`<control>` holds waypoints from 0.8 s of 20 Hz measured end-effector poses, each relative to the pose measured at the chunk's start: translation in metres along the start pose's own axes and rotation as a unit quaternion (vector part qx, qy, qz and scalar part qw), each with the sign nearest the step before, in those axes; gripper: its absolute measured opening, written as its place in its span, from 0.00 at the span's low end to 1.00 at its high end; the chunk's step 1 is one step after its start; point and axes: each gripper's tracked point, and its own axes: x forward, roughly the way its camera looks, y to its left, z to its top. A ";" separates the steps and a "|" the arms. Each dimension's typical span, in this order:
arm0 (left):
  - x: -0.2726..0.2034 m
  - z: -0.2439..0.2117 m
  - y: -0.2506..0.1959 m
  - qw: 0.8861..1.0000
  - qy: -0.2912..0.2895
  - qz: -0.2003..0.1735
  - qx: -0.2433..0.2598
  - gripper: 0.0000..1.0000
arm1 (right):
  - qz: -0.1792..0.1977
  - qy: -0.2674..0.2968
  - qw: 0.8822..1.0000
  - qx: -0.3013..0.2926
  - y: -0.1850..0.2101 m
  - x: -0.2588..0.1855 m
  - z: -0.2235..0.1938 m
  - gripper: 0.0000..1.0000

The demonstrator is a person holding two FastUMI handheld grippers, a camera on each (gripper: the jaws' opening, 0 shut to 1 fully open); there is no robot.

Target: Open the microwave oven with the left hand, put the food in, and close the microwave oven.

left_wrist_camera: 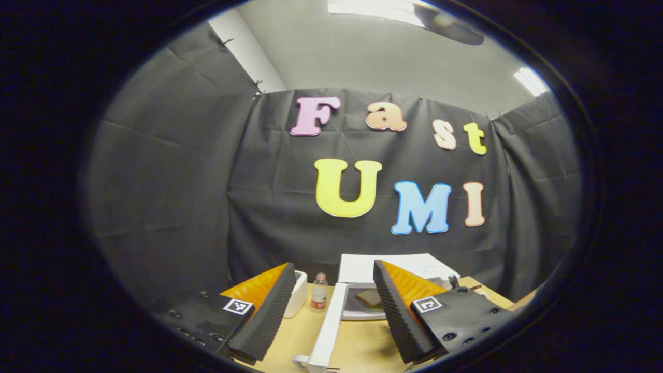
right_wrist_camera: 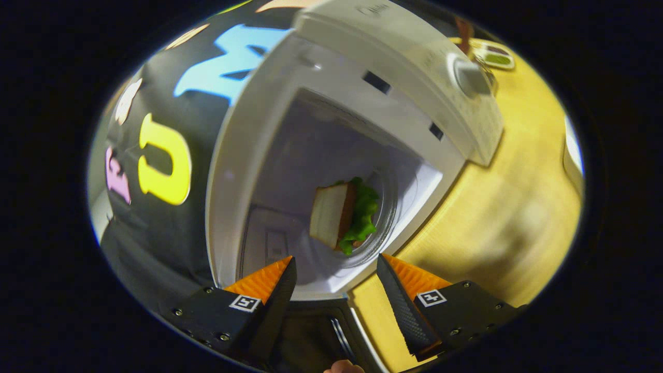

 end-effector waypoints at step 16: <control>0.049 -0.044 -0.158 0.986 0.000 -0.168 0.015 0.95 | -0.089 -0.306 0.859 -0.400 0.050 -0.365 0.169 0.93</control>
